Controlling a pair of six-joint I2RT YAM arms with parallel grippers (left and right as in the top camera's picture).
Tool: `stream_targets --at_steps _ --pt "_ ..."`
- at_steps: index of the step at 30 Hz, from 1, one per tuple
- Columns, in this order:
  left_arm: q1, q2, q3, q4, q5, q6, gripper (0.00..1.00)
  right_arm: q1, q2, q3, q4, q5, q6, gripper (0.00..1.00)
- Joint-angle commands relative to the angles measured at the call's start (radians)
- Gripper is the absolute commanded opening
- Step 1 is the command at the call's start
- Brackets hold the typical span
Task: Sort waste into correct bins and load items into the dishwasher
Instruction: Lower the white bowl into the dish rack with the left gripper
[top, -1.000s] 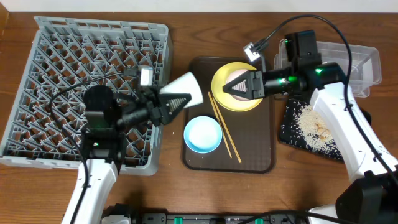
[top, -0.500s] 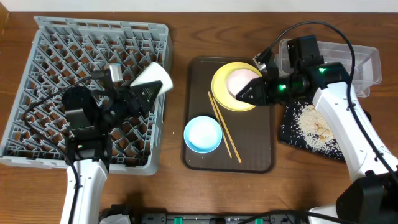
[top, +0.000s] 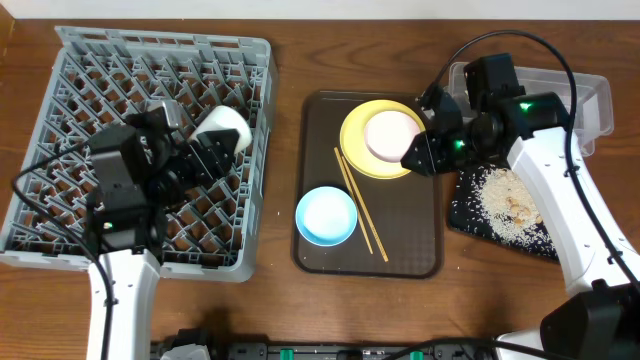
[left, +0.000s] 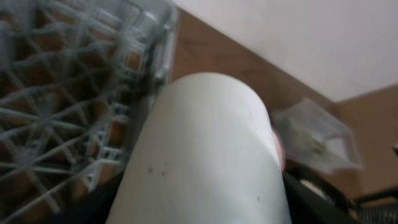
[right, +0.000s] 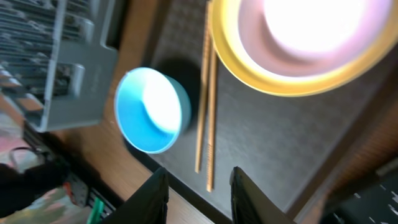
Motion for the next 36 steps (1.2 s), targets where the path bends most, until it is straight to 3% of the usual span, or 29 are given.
stream_targets --at_steps 1,7,12,22,36 --pt "0.003 -0.002 0.092 -0.127 -0.200 0.071 0.08 -0.008 -0.014 0.020 -0.015 0.108 -0.026 0.30" --pt "0.003 -0.002 0.164 -0.423 -0.490 0.095 0.08 -0.018 -0.014 0.026 -0.053 0.240 -0.026 0.30" --pt "0.003 -0.001 0.167 -0.533 -0.521 0.102 0.08 -0.039 -0.014 0.026 -0.054 0.239 -0.023 0.31" --pt "0.003 0.023 0.166 -0.615 -0.677 0.101 0.08 -0.040 -0.014 0.026 -0.055 0.239 -0.023 0.31" --pt "0.003 0.225 0.165 -0.610 -0.734 0.101 0.08 -0.040 -0.014 0.026 -0.069 0.239 -0.023 0.31"
